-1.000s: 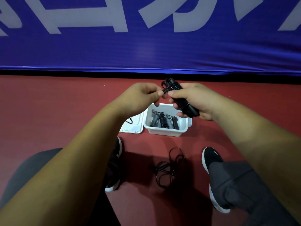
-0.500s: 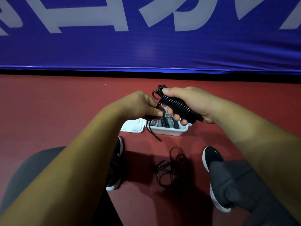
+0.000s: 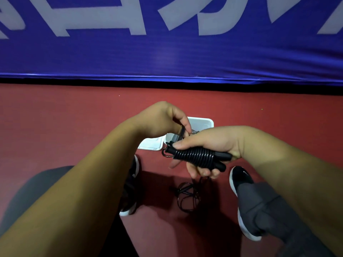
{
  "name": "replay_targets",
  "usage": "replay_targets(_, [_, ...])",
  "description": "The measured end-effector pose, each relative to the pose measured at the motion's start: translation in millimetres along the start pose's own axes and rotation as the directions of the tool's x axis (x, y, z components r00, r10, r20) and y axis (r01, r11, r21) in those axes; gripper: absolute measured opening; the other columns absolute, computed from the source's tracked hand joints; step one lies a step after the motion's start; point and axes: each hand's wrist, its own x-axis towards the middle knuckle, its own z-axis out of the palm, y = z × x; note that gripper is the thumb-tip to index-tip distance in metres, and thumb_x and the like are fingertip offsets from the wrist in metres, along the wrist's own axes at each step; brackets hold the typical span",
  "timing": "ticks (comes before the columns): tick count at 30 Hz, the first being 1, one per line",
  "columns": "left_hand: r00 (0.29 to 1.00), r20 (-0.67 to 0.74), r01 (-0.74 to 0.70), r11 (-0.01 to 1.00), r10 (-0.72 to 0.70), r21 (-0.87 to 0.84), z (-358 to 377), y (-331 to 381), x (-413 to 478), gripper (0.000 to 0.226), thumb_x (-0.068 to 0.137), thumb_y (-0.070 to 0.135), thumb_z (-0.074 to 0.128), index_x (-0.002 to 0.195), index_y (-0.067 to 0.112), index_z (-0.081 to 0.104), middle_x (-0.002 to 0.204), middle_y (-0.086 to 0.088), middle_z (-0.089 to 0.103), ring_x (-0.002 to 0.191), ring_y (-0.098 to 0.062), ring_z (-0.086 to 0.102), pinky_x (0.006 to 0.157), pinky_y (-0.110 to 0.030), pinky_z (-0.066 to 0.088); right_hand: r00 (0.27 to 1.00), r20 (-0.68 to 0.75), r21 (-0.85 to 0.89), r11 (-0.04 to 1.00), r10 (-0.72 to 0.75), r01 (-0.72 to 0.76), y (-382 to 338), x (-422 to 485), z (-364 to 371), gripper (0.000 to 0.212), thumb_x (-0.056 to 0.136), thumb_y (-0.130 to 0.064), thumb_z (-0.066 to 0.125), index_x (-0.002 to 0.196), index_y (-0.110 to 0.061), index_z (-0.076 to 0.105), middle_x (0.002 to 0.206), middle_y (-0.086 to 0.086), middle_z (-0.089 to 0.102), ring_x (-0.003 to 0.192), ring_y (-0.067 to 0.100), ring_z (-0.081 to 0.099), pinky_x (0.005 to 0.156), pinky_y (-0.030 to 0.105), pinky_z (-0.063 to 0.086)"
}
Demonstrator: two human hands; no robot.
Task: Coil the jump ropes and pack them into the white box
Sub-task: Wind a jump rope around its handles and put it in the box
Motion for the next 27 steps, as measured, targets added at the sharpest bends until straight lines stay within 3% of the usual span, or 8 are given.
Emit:
replay_targets(3, [1.0,-0.008,-0.022,1.0,0.022,0.018,2,0,0,0.027,0.082,-0.005,0.077,0.089,0.021,0.082,0.083,0.004,0.08,0.087,-0.018,0.077,0.092,-0.039,0.061,0.996,-0.061,-0.028,0.997,0.066,-0.068,3,5,6,0.058,0.107,-0.05,0.055,0.073,-0.012,0.082,0.076,0.012,0.074,0.052,0.016,0.062,0.043,0.023,0.047])
replay_targets(5, [0.999,-0.043,-0.018,1.0,0.019,0.012,4,0,0,0.026,0.081,-0.005,0.077,0.087,0.02,0.082,0.082,0.004,0.08,0.085,-0.016,0.077,0.09,-0.035,0.061,0.988,-0.132,-0.024,0.996,0.083,-0.087,4,9,6,0.05,0.106,-0.051,0.058,0.084,-0.009,0.075,0.081,0.011,0.075,0.057,0.017,0.063,0.044,0.024,0.048])
replay_targets(8, [0.992,-0.119,-0.039,0.999,0.041,0.022,5,2,1,0.026,0.08,-0.007,0.076,0.085,0.018,0.082,0.082,0.005,0.08,0.083,-0.011,0.076,0.078,-0.017,0.055,0.952,-0.295,-0.034,0.995,0.077,-0.091,7,18,2,0.045,0.102,-0.056,0.063,0.107,-0.011,0.064,0.084,0.006,0.075,0.061,0.015,0.064,0.047,0.026,0.048])
replay_targets(11, [0.978,-0.193,-0.054,0.994,0.072,0.094,6,2,3,0.031,0.08,-0.007,0.072,0.086,0.022,0.082,0.086,0.008,0.079,0.081,-0.006,0.073,0.076,-0.017,0.053,0.901,-0.428,-0.027,0.996,0.069,-0.089,8,26,-5,0.052,0.097,-0.063,0.067,0.12,-0.017,0.065,0.075,0.0,0.071,0.059,0.012,0.063,0.051,0.025,0.048])
replay_targets(16, [0.97,-0.209,-0.073,0.967,0.126,0.245,2,-2,7,0.028,0.085,-0.004,0.07,0.093,0.021,0.08,0.087,0.011,0.077,0.08,0.003,0.068,0.066,-0.006,0.044,0.835,-0.537,0.119,0.991,0.119,-0.065,5,29,-14,0.041,0.1,-0.062,0.064,0.098,-0.021,0.068,0.066,-0.005,0.068,0.057,0.011,0.059,0.055,0.025,0.046])
replay_targets(20, [0.99,-0.133,-0.01,0.964,0.046,0.265,-3,-7,7,0.031,0.088,-0.004,0.073,0.108,0.018,0.08,0.097,0.007,0.079,0.087,0.007,0.07,0.072,-0.003,0.048,0.79,-0.598,0.221,0.975,0.134,0.002,8,34,-24,0.029,0.1,-0.048,0.068,0.099,-0.019,0.067,0.071,-0.003,0.064,0.055,0.012,0.058,0.051,0.025,0.046])
replay_targets(23, [0.988,-0.151,0.05,0.973,-0.016,0.223,-1,-8,8,0.028,0.085,0.0,0.081,0.106,0.018,0.079,0.093,0.005,0.078,0.085,-0.005,0.073,0.066,-0.004,0.047,0.788,-0.612,0.212,0.973,0.062,0.088,7,33,-29,0.011,0.096,-0.029,0.071,0.098,-0.02,0.065,0.072,-0.001,0.062,0.054,0.013,0.057,0.052,0.026,0.046])
replay_targets(27, [0.979,-0.192,0.118,0.957,-0.068,0.264,-4,-8,9,0.024,0.078,0.018,0.092,0.094,0.02,0.075,0.082,0.007,0.076,0.067,-0.001,0.064,0.056,-0.011,0.044,0.76,-0.647,0.19,0.952,-0.061,0.238,1,31,-26,0.011,0.092,-0.021,0.068,0.101,-0.023,0.062,0.078,0.002,0.061,0.057,0.015,0.055,0.053,0.026,0.046])
